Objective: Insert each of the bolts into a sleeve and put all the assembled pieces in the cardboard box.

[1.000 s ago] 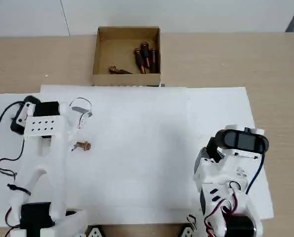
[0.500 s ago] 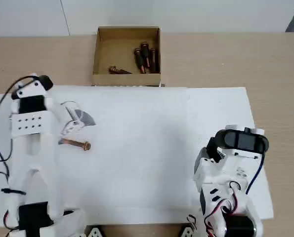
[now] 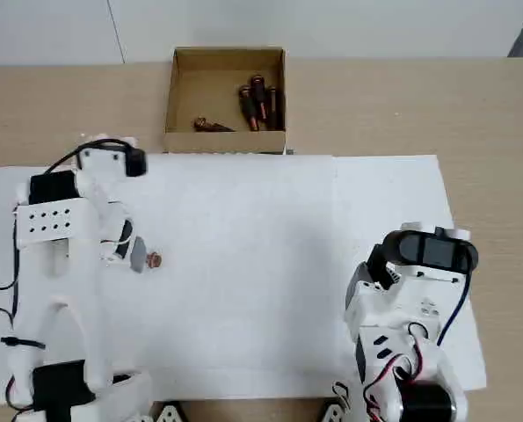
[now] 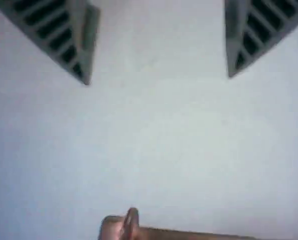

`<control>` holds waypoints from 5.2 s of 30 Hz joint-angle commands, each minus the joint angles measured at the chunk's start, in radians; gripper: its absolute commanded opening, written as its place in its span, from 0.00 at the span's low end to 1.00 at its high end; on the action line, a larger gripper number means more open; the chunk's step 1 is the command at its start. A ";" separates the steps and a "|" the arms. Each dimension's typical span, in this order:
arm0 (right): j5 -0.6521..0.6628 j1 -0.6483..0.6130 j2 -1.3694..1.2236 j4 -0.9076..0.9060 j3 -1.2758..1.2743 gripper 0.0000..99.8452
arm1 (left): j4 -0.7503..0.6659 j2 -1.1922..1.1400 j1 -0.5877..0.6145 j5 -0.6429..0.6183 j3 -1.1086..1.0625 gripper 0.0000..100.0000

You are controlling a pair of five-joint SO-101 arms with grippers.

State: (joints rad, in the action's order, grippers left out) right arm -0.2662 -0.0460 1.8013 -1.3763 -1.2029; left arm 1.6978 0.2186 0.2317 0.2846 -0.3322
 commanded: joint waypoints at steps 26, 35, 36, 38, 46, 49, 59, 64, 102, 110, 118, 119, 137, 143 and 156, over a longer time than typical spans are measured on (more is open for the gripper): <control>0.101 -0.039 0.010 0.048 0.005 0.00 | -0.236 0.034 -0.020 0.890 -0.016 0.20; 0.100 -0.071 0.008 0.045 -0.008 0.00 | -0.362 0.035 -0.063 1.011 -0.197 0.24; 0.098 -0.071 0.008 0.044 -0.008 0.00 | -0.391 0.034 -0.063 1.019 -0.213 0.24; 0.100 -0.071 0.008 0.045 -0.017 0.00 | -0.453 0.034 -0.063 1.040 -0.248 0.24; 0.100 -0.071 0.008 0.045 -0.018 0.00 | -0.542 0.034 -0.075 1.069 -0.274 0.25; 0.100 -0.071 0.008 0.045 -0.018 0.00 | -0.542 0.034 -0.080 1.069 -0.274 0.25; 0.101 -0.074 0.008 0.045 -0.018 0.00 | -0.586 -0.132 -0.089 1.063 -0.209 0.25; 0.101 -0.074 0.008 0.045 -0.018 0.00 | -0.522 -0.235 -0.089 1.063 -0.122 0.24; 0.101 -0.076 0.008 0.047 -0.011 0.00 | 0.011 -0.284 -0.215 1.039 0.176 0.00; 0.101 -0.076 0.008 0.047 -0.011 0.00 | -0.199 -0.284 -0.210 1.039 -0.021 0.00; 0.101 -0.077 0.008 0.045 -0.011 0.00 | -0.331 -0.284 -0.210 1.037 -0.171 0.00; 0.101 -0.077 0.008 0.045 -0.011 0.00 | -0.341 -0.284 -0.210 1.037 -0.180 0.00; 0.101 -0.077 0.010 0.045 0.049 0.00 | -0.221 -0.273 -0.216 1.033 -0.134 0.00; 0.101 -0.077 0.008 0.045 0.112 0.00 | 0.006 -0.273 -0.218 0.913 0.185 0.00; 0.101 -0.077 0.010 0.042 0.207 0.00 | 0.051 0.207 -0.359 0.601 0.364 0.00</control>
State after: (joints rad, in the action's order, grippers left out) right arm -0.1757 -0.1166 1.8013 -1.3487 -1.0480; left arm 1.7238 0.2371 -0.0890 0.9689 -0.0146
